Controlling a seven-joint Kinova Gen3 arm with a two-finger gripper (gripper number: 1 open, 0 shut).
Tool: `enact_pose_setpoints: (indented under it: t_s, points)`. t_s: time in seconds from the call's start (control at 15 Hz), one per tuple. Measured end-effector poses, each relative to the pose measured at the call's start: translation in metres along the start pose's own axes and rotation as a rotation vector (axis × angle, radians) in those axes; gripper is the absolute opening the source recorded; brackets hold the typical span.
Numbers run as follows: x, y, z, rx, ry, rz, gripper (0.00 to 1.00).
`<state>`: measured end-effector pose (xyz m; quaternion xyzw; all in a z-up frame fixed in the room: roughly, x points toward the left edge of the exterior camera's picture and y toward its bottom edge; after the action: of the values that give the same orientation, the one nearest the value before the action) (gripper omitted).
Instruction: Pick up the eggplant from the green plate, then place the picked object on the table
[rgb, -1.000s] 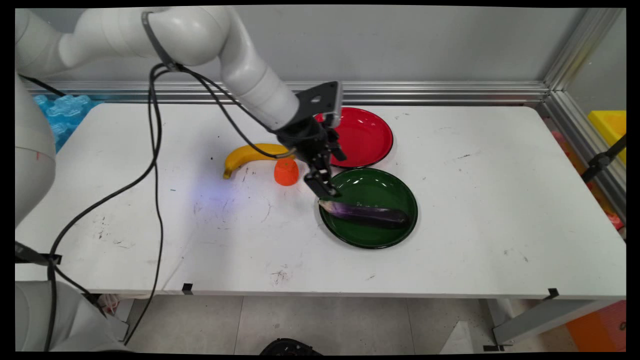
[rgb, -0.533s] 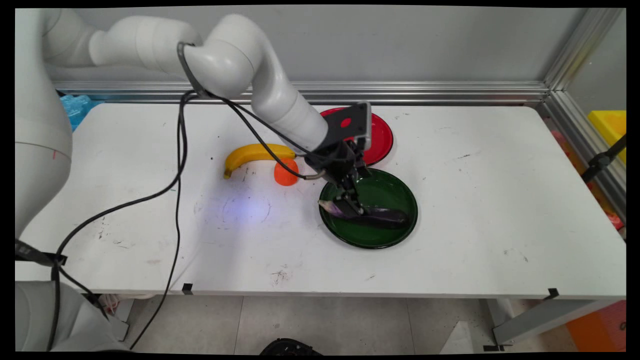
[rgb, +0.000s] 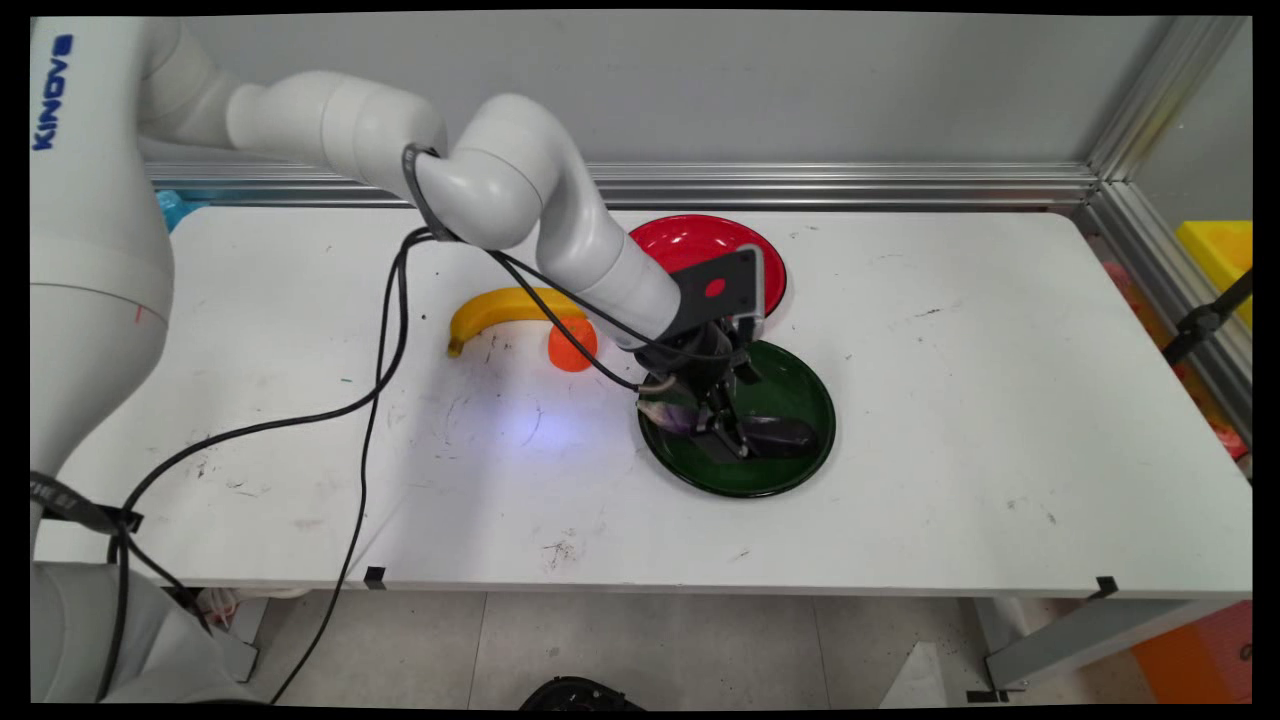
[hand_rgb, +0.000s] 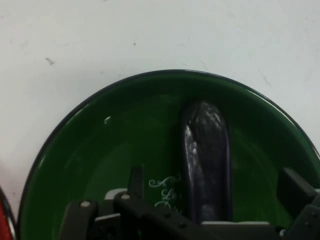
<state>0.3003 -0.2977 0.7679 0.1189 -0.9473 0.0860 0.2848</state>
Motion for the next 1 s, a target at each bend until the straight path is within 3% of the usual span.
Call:
enact_pose_setpoints:
  t_s: [0.4,0.47,1.0]
  points:
    - [-0.008,-0.001,0.022,0.001,0.004,-0.005,1.00]
    - [-0.009,-0.001,0.024,0.000,0.005,-0.006,0.00]
    - [-0.001,-0.008,0.024,-0.012,0.030,-0.017,0.00]
